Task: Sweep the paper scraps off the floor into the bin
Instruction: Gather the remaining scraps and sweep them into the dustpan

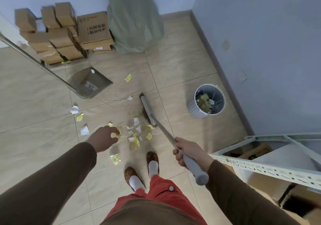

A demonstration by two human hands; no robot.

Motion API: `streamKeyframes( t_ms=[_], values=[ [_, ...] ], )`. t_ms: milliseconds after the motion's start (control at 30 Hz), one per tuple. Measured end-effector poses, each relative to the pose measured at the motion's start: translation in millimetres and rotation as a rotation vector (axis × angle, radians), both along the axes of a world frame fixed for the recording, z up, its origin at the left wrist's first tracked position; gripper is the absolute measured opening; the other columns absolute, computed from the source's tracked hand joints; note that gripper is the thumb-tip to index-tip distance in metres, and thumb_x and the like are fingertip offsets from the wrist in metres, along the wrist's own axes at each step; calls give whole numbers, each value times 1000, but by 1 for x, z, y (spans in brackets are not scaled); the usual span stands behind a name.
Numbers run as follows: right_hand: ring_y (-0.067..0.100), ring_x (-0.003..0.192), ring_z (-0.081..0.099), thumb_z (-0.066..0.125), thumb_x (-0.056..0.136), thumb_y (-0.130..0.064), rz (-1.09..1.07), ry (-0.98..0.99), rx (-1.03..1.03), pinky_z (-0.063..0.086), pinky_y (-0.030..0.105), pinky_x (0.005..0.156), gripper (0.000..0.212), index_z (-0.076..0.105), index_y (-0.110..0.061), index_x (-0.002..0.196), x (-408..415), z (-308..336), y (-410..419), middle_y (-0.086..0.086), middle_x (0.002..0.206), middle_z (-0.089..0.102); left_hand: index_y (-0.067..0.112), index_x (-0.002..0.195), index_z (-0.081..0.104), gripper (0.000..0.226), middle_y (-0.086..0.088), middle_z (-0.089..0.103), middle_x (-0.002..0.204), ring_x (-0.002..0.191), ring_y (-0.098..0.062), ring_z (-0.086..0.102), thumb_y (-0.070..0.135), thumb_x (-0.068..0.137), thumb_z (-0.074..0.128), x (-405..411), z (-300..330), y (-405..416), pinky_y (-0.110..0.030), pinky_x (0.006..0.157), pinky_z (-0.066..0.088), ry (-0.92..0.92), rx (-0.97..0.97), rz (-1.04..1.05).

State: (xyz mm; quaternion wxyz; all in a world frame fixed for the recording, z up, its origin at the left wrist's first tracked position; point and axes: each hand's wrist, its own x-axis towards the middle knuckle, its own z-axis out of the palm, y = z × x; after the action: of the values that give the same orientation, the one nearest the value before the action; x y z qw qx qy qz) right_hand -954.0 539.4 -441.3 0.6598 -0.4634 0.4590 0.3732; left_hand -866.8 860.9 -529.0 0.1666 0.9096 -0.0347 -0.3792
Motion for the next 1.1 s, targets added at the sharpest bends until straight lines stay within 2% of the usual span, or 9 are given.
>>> streamKeyframes(
  t_ms=[200, 367, 500, 533, 567, 633, 700, 767, 1100],
  values=[
    [10, 42, 42, 39, 102, -13, 116, -195, -207, 37, 21, 40, 38, 46, -35, 132, 52, 1, -27, 5, 72, 49, 26, 119, 66, 28, -4, 61, 127, 113, -23, 60, 28, 91, 66, 25, 4, -5, -36, 100, 44, -12, -42, 114],
    [16, 52, 45, 37, 101, -7, 268, -289, -465, 41, 21, 36, 43, 34, -19, 143, 198, -72, -41, 11, 81, 49, 26, 121, 66, 28, -2, 59, 132, 120, -22, 57, 25, 93, 64, 38, 5, -1, -32, 100, 41, -31, -41, 166],
    [17, 62, 46, 38, 101, -5, 376, -316, -604, 46, 28, 55, 35, 42, -1, 135, 295, -115, -33, 11, 94, 50, 37, 114, 62, 24, 8, 60, 130, 119, -15, 58, 26, 93, 66, 34, -2, 14, -29, 100, 43, -53, -44, 186],
    [14, 61, 43, 39, 102, -9, 286, -287, -569, 42, 27, 63, 23, 52, -2, 119, 310, -121, -27, 7, 93, 52, 41, 112, 60, 25, 11, 59, 129, 119, -13, 58, 27, 93, 66, 32, -5, 18, -27, 100, 42, -57, -43, 189],
    [13, 59, 38, 40, 103, -15, 461, -277, -617, 37, 27, 67, 19, 56, -7, 96, 322, -129, -14, 2, 87, 51, 44, 110, 57, 26, 13, 59, 127, 119, -12, 57, 27, 93, 66, 29, -9, 22, -26, 99, 42, -57, -36, 190],
    [12, 58, 33, 40, 105, -21, 699, -329, -756, 35, 26, 65, 30, 49, -11, 78, 325, -147, 8, -1, 76, 46, 48, 107, 53, 27, 15, 59, 123, 115, -9, 57, 28, 93, 65, 22, -16, 28, -24, 95, 42, -45, -29, 203],
    [14, 60, 43, 40, 103, -10, 488, -234, -536, 47, 23, 49, 19, 51, -5, 118, 323, -164, 26, 8, 91, 50, 50, 106, 53, 29, 17, 58, 121, 114, -8, 58, 28, 92, 65, 14, -23, 33, -22, 94, 42, -26, -31, 212],
    [17, 62, 50, 40, 98, 1, 603, -263, -530, 56, 29, 60, 50, 29, -7, 146, 298, -176, 37, 14, 102, 50, 51, 105, 51, 29, 16, 59, 120, 114, -8, 59, 29, 92, 65, 8, -28, 36, -24, 95, 43, -11, -21, 204],
    [17, 59, 51, 33, 96, -12, 980, -187, -288, 45, 24, 42, 41, 35, -27, 134, 111, -105, 19, 7, 91, 51, 32, 122, 64, 28, 4, 59, 129, 116, -17, 59, 29, 94, 62, -4, -17, 26, -29, 97, 44, -4, 39, 213]
  ],
)
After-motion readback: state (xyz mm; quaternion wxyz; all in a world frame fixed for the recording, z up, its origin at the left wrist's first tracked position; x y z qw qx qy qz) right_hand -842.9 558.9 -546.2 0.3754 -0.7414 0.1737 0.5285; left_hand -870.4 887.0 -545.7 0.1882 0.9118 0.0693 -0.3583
